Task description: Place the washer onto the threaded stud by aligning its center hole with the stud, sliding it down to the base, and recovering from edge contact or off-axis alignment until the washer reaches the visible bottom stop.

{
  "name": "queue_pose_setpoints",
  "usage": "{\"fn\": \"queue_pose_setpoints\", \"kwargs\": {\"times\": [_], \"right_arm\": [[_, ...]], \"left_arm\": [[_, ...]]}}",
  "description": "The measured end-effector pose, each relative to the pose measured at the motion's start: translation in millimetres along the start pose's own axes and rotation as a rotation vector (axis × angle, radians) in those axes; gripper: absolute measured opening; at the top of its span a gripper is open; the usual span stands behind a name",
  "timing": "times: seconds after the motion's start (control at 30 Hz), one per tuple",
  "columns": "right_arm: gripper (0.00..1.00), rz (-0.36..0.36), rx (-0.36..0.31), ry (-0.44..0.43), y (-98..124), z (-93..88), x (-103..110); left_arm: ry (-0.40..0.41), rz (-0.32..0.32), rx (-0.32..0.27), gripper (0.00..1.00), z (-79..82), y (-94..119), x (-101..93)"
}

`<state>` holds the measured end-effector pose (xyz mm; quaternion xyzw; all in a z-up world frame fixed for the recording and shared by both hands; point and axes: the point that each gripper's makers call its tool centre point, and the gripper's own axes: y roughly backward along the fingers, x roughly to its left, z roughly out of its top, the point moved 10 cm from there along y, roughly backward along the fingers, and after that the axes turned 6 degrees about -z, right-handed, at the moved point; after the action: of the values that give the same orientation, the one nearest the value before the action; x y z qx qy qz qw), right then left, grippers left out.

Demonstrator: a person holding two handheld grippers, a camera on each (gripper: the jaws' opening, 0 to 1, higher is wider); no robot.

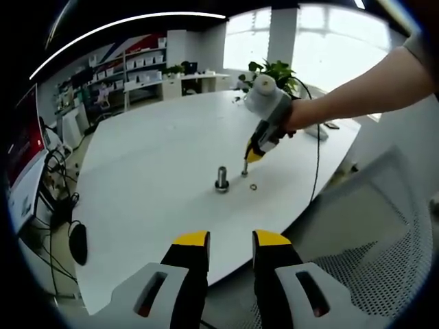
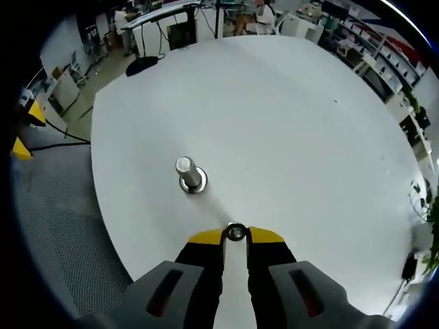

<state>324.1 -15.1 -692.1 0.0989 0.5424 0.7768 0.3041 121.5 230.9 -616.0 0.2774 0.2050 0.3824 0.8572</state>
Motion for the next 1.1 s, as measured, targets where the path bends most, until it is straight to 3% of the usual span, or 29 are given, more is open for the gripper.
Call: {"fn": "queue_pose_setpoints", "kwargs": {"times": [0.67, 1.1], "right_arm": [[0.14, 0.025, 0.083, 0.008, -33.4, -4.0, 4.5], [0.14, 0.029, 0.101, -0.012, -40.3, -7.7, 5.1]], "left_arm": [[0.005, 0.011, 0.015, 0.22, -1.6, -0.5, 1.4], [0.011, 0.020, 0.015, 0.22, -1.7, -0.5, 2.4]]}}
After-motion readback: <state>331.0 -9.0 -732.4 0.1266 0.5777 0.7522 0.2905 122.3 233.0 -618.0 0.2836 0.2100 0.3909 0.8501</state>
